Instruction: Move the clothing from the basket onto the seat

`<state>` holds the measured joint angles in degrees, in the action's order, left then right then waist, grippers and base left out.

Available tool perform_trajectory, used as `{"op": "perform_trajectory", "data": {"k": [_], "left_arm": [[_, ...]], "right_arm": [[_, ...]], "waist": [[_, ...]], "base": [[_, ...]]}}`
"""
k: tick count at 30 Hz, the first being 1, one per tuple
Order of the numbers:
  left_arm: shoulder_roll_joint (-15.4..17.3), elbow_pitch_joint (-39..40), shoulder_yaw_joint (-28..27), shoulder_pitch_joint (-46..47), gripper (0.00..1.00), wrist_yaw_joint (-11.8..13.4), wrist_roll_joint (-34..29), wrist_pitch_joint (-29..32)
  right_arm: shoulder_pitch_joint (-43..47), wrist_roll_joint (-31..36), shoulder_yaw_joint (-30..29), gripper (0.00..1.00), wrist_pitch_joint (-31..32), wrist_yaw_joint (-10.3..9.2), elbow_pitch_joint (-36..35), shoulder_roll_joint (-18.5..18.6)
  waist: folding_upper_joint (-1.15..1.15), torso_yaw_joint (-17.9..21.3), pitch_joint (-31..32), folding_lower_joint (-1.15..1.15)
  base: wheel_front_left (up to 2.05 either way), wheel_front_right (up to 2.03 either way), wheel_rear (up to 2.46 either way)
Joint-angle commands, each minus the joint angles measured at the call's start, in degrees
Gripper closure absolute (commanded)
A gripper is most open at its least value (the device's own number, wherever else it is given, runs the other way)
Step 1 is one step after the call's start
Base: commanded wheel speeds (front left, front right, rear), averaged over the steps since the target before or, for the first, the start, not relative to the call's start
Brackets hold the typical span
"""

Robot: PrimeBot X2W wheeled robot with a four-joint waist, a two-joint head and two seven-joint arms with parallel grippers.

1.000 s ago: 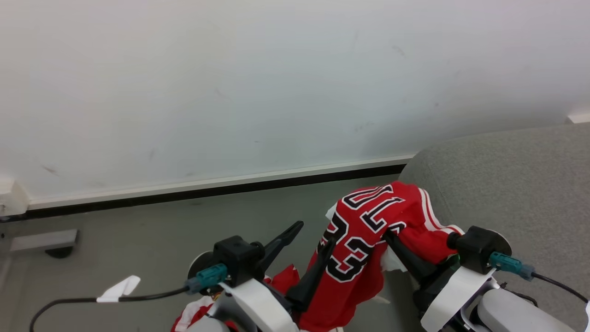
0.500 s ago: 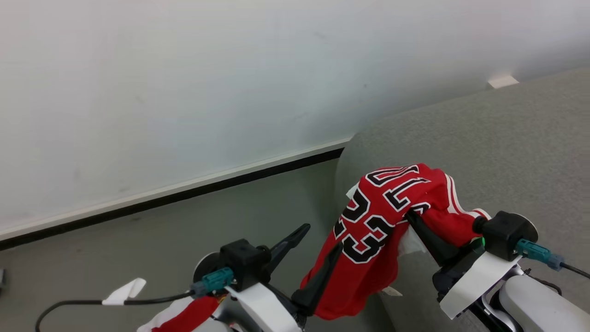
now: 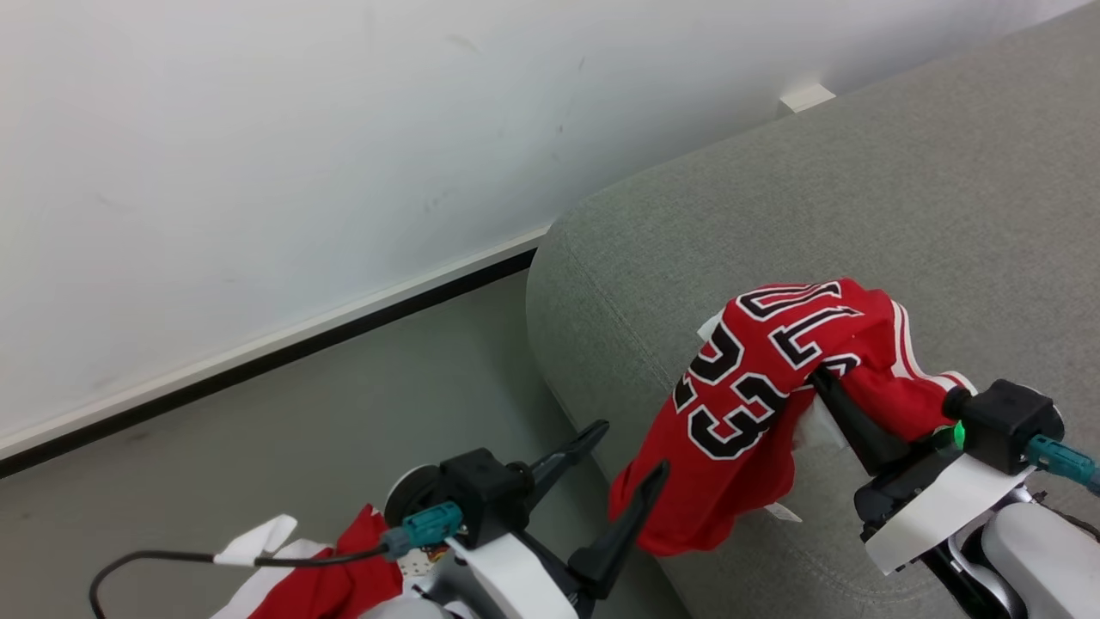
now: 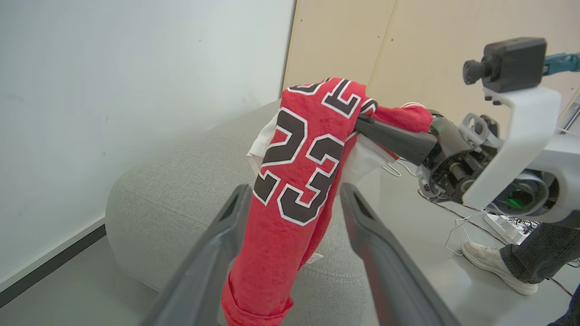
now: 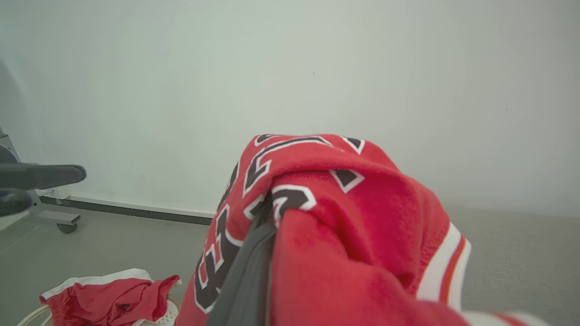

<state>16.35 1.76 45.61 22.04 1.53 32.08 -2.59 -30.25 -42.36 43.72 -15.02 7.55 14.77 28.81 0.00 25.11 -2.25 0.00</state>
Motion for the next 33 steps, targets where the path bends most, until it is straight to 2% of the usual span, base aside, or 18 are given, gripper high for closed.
{"op": "perform_trajectory", "data": {"k": [1, 7, 15, 24, 29, 33], "left_arm": [[0.1, 0.0, 0.1, 0.3, 0.00, 0.0, -0.7, 0.0], [0.2, 1.2, 0.9, 2.8, 0.00, -0.4, -1.9, 1.3], [1.7, 4.5, 1.7, 11.7, 0.00, -3.0, -5.1, 5.7], [1.5, 6.4, 2.1, 22.5, 0.00, -6.3, -7.5, 8.7], [0.6, 6.0, 2.2, 26.3, 0.00, -7.1, -8.0, 8.6], [0.0, 4.8, 2.1, 28.2, 0.00, -7.2, -8.4, 7.7]], "right_arm": [[0.4, 0.3, -0.7, 1.00, -0.2, -0.12, -0.2, 0.2], [1.2, 0.5, -7.0, 1.00, -0.2, -0.12, -0.8, 0.5], [-5.2, 2.7, -20.4, 1.00, -0.2, -0.12, 0.9, -1.4], [-21.6, 7.1, -35.7, 1.00, 2.7, -0.13, 9.2, -0.4], [-29.6, 9.8, -43.0, 1.00, 4.3, -0.12, 14.9, 1.0], [-32.3, 12.2, -47.4, 1.00, 6.1, -0.12, 21.6, 1.3]], "waist": [[0.00, 0.4, -0.6, 0.00], [0.00, -0.6, -5.0, 0.00], [0.00, -4.8, -19.8, 0.00], [0.00, -9.8, -34.5, 0.00], [0.00, -11.9, -38.3, 0.00], [0.00, -13.3, -39.7, 0.00]], "base": [[0.00, 0.00, 0.00], [0.00, 0.00, 0.00], [0.00, 0.00, 0.00], [0.00, 0.00, 0.00], [0.00, 0.00, 0.00], [0.00, 0.00, 0.00]]}}
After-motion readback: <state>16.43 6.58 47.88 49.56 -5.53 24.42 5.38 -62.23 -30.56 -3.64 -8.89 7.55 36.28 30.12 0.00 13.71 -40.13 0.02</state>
